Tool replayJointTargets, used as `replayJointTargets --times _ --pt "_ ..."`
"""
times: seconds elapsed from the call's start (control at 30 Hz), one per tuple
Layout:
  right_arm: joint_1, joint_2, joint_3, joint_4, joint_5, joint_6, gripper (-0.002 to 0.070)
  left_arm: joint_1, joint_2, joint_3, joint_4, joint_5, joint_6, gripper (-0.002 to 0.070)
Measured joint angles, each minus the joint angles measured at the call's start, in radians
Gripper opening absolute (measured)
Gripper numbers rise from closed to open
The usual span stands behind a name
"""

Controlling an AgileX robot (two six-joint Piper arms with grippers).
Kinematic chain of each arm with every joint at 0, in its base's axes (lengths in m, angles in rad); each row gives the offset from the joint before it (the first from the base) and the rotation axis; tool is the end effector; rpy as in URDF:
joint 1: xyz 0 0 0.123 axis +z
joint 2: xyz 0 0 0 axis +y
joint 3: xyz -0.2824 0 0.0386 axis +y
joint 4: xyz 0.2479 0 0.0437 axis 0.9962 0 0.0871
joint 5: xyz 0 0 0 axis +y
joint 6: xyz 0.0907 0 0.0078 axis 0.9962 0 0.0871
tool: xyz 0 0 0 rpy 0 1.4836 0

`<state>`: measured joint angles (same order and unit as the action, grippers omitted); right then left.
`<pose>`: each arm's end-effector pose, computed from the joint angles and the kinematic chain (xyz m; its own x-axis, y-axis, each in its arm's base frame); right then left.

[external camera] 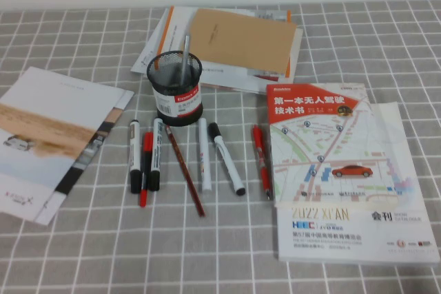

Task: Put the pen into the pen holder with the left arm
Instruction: Pick up the pen on the table

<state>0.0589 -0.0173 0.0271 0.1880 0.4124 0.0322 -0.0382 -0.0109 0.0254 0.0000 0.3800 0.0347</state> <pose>0.0507 0.0098 0.1686 -0.3417 0.1830 -0.9218 -0.0613 0.9744 0.2161 0.0524 -0.0020 0.1710 -0.3008 0.0462 -0.9526 0.0487 0.9983 0.0331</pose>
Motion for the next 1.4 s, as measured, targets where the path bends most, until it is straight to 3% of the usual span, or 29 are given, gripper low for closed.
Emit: replayJointTargets --times 0.5,0.9,1.23,1.4 --pt "-0.002 0.0 0.0 0.003 0.0 0.0 -0.0012 0.0 0.0 0.0 -0.058 -0.052 -0.002 -0.0003" --pt "-0.002 0.0 0.0 0.003 0.0 0.0 -0.0013 0.0 0.0 0.0 -0.382 -0.246 -0.169 -0.0003" --pt "-0.002 0.0 0.0 0.003 0.0 0.0 -0.0013 0.0 0.0 0.0 -0.398 -0.267 -0.177 -0.0003" --pt "-0.002 0.0 0.0 0.003 0.0 0.0 -0.0013 0.0 0.025 -0.066 -0.398 -0.15 -0.177 -0.0003"
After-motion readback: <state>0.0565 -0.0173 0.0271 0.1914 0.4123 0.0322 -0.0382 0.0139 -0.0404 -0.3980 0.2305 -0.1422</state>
